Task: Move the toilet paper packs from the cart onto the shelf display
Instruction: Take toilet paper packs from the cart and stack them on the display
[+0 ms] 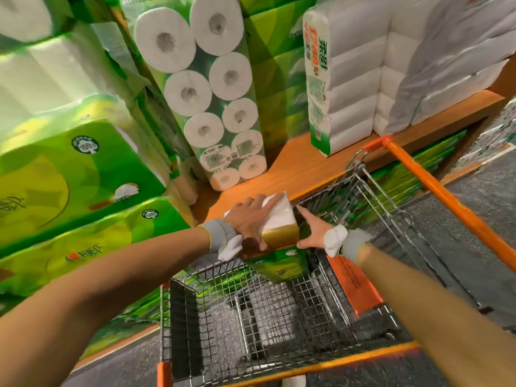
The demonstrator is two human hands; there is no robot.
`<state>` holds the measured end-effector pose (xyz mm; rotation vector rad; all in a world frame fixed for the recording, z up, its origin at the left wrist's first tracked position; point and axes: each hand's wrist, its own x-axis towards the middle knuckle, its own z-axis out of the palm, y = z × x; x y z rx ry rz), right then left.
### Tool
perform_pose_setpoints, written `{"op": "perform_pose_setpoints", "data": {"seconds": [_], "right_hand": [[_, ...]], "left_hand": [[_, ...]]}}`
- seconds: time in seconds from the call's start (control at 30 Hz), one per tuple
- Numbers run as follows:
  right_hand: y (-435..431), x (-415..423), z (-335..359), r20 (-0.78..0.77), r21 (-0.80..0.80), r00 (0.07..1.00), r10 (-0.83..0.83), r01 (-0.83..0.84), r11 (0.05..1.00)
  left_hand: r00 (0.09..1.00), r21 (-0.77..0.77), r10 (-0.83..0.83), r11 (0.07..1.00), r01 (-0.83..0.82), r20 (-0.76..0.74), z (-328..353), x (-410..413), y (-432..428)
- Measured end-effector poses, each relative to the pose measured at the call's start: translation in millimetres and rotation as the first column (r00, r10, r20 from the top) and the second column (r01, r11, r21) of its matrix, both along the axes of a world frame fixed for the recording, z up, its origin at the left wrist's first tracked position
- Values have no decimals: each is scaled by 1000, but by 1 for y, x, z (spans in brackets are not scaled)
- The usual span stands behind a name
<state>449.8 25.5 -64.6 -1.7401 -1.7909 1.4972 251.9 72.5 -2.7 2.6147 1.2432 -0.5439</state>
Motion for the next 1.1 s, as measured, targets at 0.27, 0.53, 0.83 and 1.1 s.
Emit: {"op": "perform_pose_setpoints", "data": {"seconds": [0.27, 0.53, 0.83, 1.1], "right_hand": [[9, -42, -12, 235, 153, 918, 319, -359, 921], [16, -71, -27, 252, 202, 895, 367, -419, 885], [25, -113, -24, 173, 303, 914, 367, -404, 863], [26, -144, 27, 53, 401, 955, 291, -288, 870]], "left_hand": [[998, 67, 46, 997, -43, -36, -6, -66, -21], [984, -39, 175, 984, -176, -30, 3, -89, -33], [950, -17, 301, 954, -301, 78, 8, -133, -40], [947, -88, 298, 953, -289, 117, 64, -176, -14]]}}
